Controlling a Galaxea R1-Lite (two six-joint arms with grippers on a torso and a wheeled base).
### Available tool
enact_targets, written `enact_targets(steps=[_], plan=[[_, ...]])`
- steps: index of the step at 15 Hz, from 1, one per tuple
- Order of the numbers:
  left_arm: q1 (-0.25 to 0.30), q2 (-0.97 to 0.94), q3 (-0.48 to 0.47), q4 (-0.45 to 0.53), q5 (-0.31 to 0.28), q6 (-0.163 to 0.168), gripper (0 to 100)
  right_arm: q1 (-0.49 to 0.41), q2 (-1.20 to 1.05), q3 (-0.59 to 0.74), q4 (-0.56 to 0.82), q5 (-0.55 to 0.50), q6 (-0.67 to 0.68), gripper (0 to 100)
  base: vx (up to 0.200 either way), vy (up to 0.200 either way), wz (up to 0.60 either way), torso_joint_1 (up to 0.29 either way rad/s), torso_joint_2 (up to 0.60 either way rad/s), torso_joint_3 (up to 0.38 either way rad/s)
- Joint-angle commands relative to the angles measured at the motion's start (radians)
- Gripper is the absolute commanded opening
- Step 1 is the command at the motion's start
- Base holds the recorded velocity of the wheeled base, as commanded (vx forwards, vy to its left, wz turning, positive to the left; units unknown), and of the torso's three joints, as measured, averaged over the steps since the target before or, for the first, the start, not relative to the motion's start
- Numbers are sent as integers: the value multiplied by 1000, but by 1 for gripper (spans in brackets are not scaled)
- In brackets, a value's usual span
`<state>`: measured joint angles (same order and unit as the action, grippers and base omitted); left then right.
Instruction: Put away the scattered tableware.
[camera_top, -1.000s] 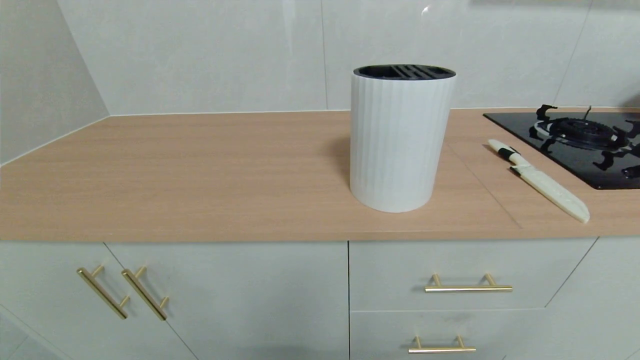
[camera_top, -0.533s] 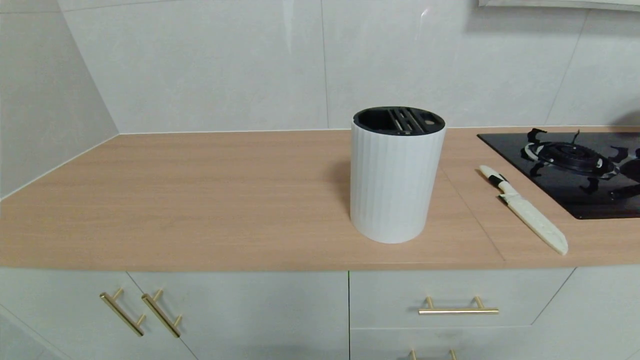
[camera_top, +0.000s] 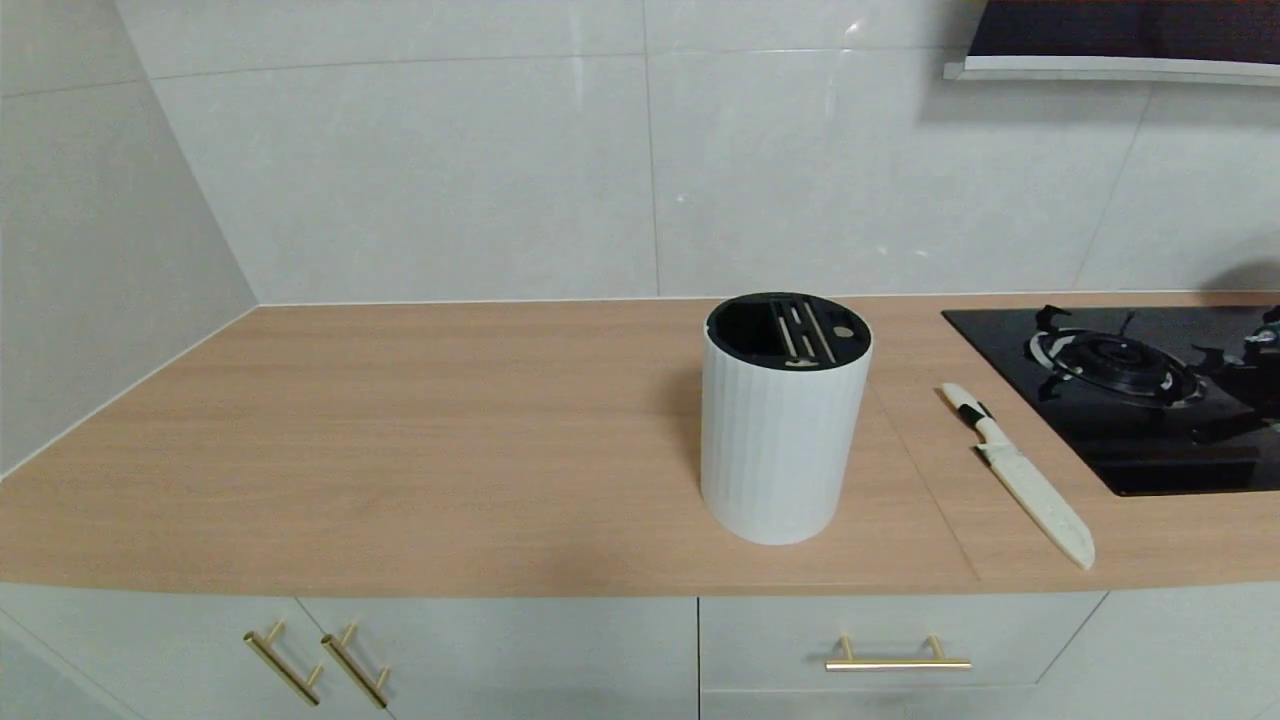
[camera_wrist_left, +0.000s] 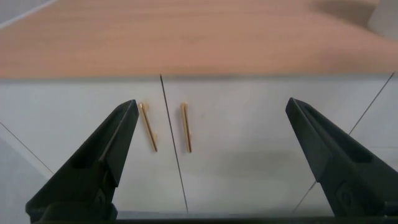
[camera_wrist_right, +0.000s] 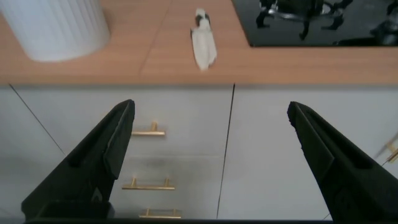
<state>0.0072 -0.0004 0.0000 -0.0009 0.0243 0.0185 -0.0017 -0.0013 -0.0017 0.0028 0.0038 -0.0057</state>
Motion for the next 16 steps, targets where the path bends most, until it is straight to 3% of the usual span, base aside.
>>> enact_targets(steps=[1,10,16], plan=[[0,0,0,-1,0,0,100,0,1,0,-1,1,1,100,0,0,0,246,-535,-290],[0,0,0,-1,0,0,100,0,1,0,0,1,0,100,0,0,0,265,-569,-305],[0,0,0,-1,0,0,100,0,1,0,0,1,0,100,0,0,0,136,-281,-151]])
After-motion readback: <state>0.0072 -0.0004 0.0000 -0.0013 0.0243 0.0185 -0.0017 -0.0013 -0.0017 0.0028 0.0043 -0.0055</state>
